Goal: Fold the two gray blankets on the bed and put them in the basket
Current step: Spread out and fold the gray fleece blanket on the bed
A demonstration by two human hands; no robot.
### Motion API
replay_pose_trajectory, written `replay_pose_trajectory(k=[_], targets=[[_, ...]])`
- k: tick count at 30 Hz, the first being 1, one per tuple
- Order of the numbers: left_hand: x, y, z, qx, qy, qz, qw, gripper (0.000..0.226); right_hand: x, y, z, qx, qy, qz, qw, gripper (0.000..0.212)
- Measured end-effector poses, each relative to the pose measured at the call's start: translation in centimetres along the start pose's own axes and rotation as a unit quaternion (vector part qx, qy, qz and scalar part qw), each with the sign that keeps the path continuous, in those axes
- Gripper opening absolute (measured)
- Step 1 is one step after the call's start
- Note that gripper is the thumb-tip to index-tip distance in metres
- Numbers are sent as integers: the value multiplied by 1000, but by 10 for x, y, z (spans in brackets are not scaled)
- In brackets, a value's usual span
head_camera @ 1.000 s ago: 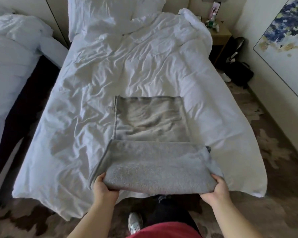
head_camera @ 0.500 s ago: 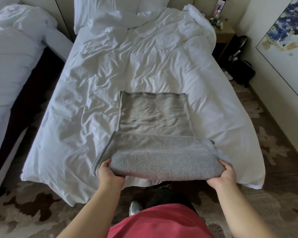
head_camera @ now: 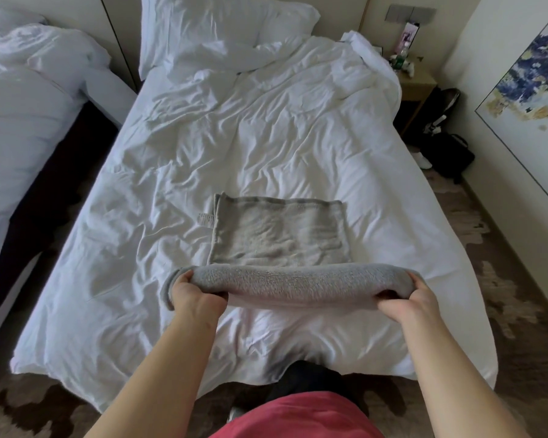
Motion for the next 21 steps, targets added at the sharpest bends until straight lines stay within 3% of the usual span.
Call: replay_pose_trajectory(k=[3, 7, 10, 11, 12, 15, 16, 17, 21], targets=[[32, 5, 13, 14, -7, 0, 1000, 27, 35, 9, 22, 21, -3, -1, 1000, 37], [83, 4, 42, 59, 56, -1, 997, 37, 74, 27, 71, 15, -20, -9, 1000, 10], [111, 11, 73, 102, 96, 123, 983, 23, 91, 34, 120, -9, -31, -155, 987, 26], [117, 14, 87, 127, 88, 227, 962, 23, 90, 32, 139, -16, -45, -255, 966, 29], [120, 16, 104, 157, 75, 353, 919, 30, 88, 29, 155, -25, -61, -374, 925, 32], [108, 20, 151, 202, 7, 676, 709, 55, 76, 16, 201, -31, -71, -610, 788, 50], [101, 21, 163, 196, -13, 735, 649, 57, 73, 17, 211, -32, -75, -648, 757, 49], [97, 20, 172, 193, -28, 767, 611, 56, 70, 23, 219, -43, -86, -674, 733, 44], [105, 13, 193, 218, -73, 779, 583, 48, 84, 48, 236, -113, -108, -745, 649, 24]])
Point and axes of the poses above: each hand's wrist, its own z-axis towards the middle knuckle, its own x-axis out of the palm, y = z × x, the point moved 9 cm from there along z, towards the middle knuckle, and after that the axes turned 9 degrees about -z, right-handed, at the moved point
